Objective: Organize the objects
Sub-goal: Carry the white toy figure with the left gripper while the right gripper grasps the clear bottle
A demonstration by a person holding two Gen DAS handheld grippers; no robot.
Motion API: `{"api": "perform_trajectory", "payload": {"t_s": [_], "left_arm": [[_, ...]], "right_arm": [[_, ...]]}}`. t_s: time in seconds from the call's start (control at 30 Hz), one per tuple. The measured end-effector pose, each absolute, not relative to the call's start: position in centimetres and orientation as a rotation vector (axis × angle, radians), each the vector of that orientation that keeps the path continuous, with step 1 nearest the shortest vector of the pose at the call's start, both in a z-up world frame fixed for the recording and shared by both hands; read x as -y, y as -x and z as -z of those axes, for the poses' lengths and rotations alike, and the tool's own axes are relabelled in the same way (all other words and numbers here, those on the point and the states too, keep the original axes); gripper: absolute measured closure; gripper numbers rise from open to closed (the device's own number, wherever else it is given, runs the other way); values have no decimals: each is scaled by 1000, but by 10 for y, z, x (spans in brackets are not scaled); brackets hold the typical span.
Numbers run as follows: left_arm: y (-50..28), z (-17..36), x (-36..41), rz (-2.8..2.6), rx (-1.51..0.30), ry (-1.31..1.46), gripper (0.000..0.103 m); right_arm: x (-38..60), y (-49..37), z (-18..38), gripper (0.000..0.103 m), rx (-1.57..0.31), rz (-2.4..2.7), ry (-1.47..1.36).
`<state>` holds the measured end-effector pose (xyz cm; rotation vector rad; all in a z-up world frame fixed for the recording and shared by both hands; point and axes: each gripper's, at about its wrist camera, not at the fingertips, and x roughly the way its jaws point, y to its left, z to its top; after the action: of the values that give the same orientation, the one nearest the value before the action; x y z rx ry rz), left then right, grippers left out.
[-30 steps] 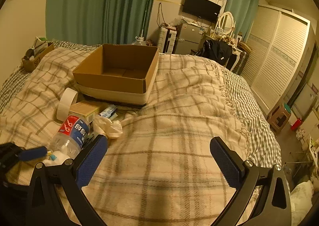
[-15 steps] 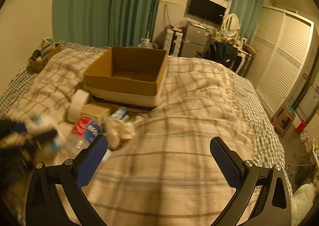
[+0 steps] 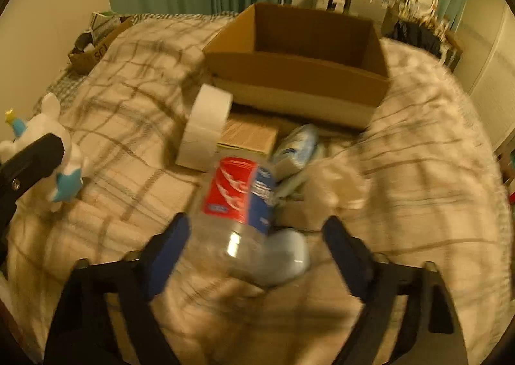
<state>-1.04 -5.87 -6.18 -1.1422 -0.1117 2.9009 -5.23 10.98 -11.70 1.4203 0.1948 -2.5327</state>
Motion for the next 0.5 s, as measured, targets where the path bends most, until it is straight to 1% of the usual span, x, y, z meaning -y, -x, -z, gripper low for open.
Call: {"api": "perform_trajectory", "payload": {"t_s": [0.2,0.23,0.27,0.3,0.5], "left_arm": [[13,72,59,-2867,123,1160,64],[13,73,60,-2865,127,1166,64],[13,74,60,-2863,131,1170,64],[12,74,61,-2861,135,1174,64],[3,70,62,-2872,150,1167,64]], "right_arm": [[-91,62,137,26,-260,2488,-1477],[-89,64,142,27,-270,2474,-1493],[-89,66,147,34,-273,2456,-1510],[-87,65,149,35,-288,2451,-1516],[-91,43,123,38,-348,2529,-1390]]}}
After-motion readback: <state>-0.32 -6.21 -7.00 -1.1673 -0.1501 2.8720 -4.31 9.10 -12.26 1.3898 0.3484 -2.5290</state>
